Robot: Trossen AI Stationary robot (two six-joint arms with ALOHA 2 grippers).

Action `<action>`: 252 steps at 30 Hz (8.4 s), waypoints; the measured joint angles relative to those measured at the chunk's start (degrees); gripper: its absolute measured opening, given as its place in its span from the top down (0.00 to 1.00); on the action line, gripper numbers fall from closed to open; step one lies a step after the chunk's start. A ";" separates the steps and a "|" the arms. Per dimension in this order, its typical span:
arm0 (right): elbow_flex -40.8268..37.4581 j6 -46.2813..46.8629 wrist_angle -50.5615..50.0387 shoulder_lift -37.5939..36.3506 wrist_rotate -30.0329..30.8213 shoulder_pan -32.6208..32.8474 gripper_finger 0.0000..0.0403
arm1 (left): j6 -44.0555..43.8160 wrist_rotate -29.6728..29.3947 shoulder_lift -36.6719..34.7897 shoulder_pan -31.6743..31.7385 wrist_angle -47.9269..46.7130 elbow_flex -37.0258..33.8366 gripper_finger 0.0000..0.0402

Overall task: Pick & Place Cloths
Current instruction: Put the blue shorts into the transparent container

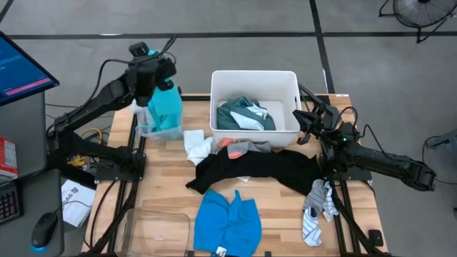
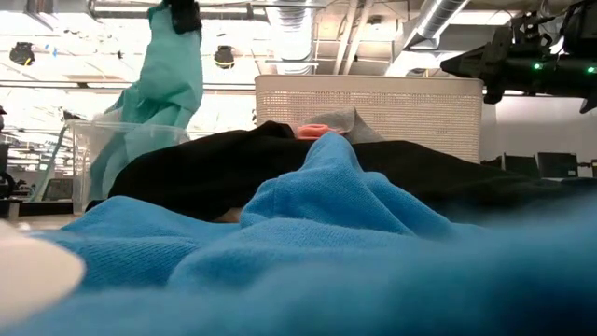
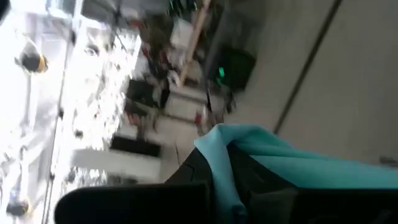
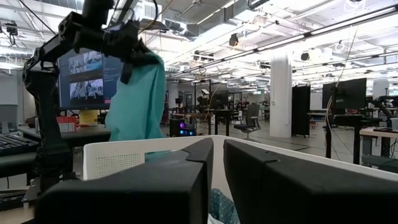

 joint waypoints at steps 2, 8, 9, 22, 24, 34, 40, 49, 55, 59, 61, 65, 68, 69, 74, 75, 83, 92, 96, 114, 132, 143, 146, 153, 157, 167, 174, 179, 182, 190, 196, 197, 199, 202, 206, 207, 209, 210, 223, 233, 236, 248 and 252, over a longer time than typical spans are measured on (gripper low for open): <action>0.00 -0.02 0.00 -0.02 0.00 0.02 0.91 | -4.49 3.58 0.14 1.21 -5.02 0.04 1.00; 0.00 0.00 0.00 0.00 0.00 0.00 0.91 | -18.18 13.81 2.03 6.63 -17.19 0.05 1.00; -0.02 0.00 0.00 -0.02 0.00 0.00 0.91 | -19.87 15.58 2.53 7.71 -18.68 0.05 1.00; 0.00 -0.02 0.00 -0.02 0.00 0.00 0.91 | -36.37 32.53 14.55 15.95 -35.13 -0.02 1.00; 0.00 0.00 0.00 0.00 0.00 0.01 0.91 | -37.55 34.35 16.79 15.95 -35.37 -0.02 1.00; -0.01 -0.01 0.00 -0.01 0.00 0.01 0.91 | -37.19 41.69 21.61 19.63 -39.97 -0.06 1.00; 0.00 -0.01 0.00 0.00 0.00 0.00 0.91 | -32.41 43.80 18.71 21.63 -39.48 -4.29 1.00; 0.00 -0.01 0.00 -0.01 0.00 0.02 0.91 | -30.33 44.37 19.42 22.16 -32.52 -10.34 1.00; 0.00 0.00 0.00 -0.01 0.00 0.02 0.91 | -27.33 47.80 20.26 25.25 -30.35 -12.92 1.00; 0.00 0.00 0.00 0.00 0.00 0.02 0.91 | -31.79 50.55 20.21 27.22 -29.89 -14.17 1.00; 0.00 -0.01 0.00 -0.02 0.00 0.00 0.91 | -35.71 50.82 20.21 27.35 -29.89 -14.62 1.00; 0.00 -0.01 0.00 -0.02 0.00 0.02 0.91 | -36.94 53.78 20.17 26.78 -29.00 -16.43 1.00; 0.00 0.00 0.00 -0.02 0.00 0.02 0.91 | -36.90 54.01 20.17 26.83 -27.06 -18.35 1.00; -0.01 -0.01 0.00 -0.02 0.00 0.01 0.91 | -36.90 54.19 20.15 27.04 -26.61 -18.99 1.00; 0.00 0.00 -0.01 -0.02 0.00 0.01 0.91 | -36.91 56.05 20.15 28.19 -24.24 -20.99 1.00; -0.01 0.00 0.00 -0.02 0.00 0.01 0.91 | -36.94 56.91 20.15 28.19 -23.24 -21.27 1.00; 0.00 -0.01 -0.01 -0.02 0.00 0.01 0.91 | -38.88 59.88 20.13 28.56 -17.14 -24.57 1.00; 0.00 0.00 0.00 -0.01 0.00 0.02 0.91 | -47.89 59.79 20.29 31.31 -15.64 -25.71 1.00; -0.02 0.00 -0.02 -0.02 0.00 0.02 0.91 | -47.82 59.20 20.24 31.35 -15.62 -25.68 1.00; 0.00 -0.01 -0.02 0.00 0.00 0.01 0.91 | -48.45 59.18 20.94 29.15 -15.54 -26.77 1.00; -0.01 -0.01 -0.02 0.00 0.00 0.01 0.91 | -55.69 62.88 -7.53 28.28 -15.10 -26.75 0.52; 0.00 -0.02 -0.02 0.00 0.00 0.02 0.91 | -67.64 54.69 -17.03 24.89 -18.56 -25.75 0.74; 0.00 0.00 -0.02 0.00 0.00 0.02 0.91 | -69.88 52.51 -15.22 24.84 -21.88 -23.85 0.95; -0.02 0.00 0.00 0.00 0.00 0.00 0.91 | -69.69 43.92 -5.92 21.92 -28.89 -13.74 1.00; -0.01 0.00 0.00 -0.01 0.00 0.01 0.91 | -69.63 39.13 1.56 21.23 -42.41 -5.79 1.00; 0.00 -0.01 0.00 0.00 0.00 0.01 0.91 | -70.35 29.11 12.07 21.74 -48.54 -3.32 1.00; -0.02 -0.02 0.00 -0.02 0.00 0.00 0.91 | -70.33 29.17 16.23 21.72 -49.52 -3.32 1.00; -0.01 -0.02 0.00 -0.02 0.00 0.02 0.91 | -70.43 29.26 18.41 22.09 -49.47 -5.56 1.00; 0.00 -0.02 0.00 -0.02 0.00 0.01 0.91 | -71.51 30.65 18.64 22.09 -48.90 -8.43 1.00; 0.00 -0.02 0.00 -0.02 0.00 0.02 0.91 | -71.00 36.59 18.62 22.09 -34.47 -16.10 1.00; -0.01 -0.02 -0.01 -0.02 0.00 0.02 0.91 | -71.05 41.05 18.62 22.19 -26.36 -22.27 1.00; -0.02 0.00 -0.01 -0.02 0.00 0.02 0.91 | -70.64 41.29 18.62 22.40 -25.33 -23.27 1.00; -0.01 0.00 -0.01 -0.02 0.00 0.02 0.91 | -68.84 43.97 18.62 22.93 -22.61 -25.08 1.00; 0.00 0.00 0.00 -0.02 0.00 0.02 0.91 | -66.67 47.79 18.60 23.46 -17.48 -27.86 1.00; 0.00 -0.01 0.00 -0.02 0.00 0.01 0.91 | -65.61 50.34 18.60 24.11 -13.43 -30.16 1.00; 0.00 -0.02 -0.02 -0.02 0.00 0.00 0.91 | -65.42 50.98 18.60 24.31 -12.68 -30.52 1.00; -0.01 -0.01 0.00 -0.01 0.00 0.01 0.91 | -64.41 53.22 18.58 24.89 -11.22 -31.20 1.00; 0.00 0.00 0.00 0.00 0.00 0.02 0.91 | -63.84 54.60 18.57 25.20 -10.54 -31.47 1.00; 0.00 -0.02 -0.02 -0.02 0.00 0.00 0.91 | -49.64 61.51 18.53 26.48 -6.97 -34.18 1.00; -0.02 0.00 -0.02 -0.02 0.00 0.00 0.91 | -52.76 61.10 17.10 26.81 -6.65 -34.44 0.99; 0.00 0.00 0.00 -0.01 0.00 0.00 0.91 | -51.60 62.01 13.43 26.10 -6.64 -34.49 0.96; 0.00 -0.01 -0.01 -0.01 0.00 0.02 0.91 | -53.32 63.90 -8.38 25.54 -6.42 -34.46 0.59; 0.00 -0.01 0.00 -0.01 0.00 0.02 0.91 | -57.97 71.08 -15.39 25.44 -6.40 -33.30 0.53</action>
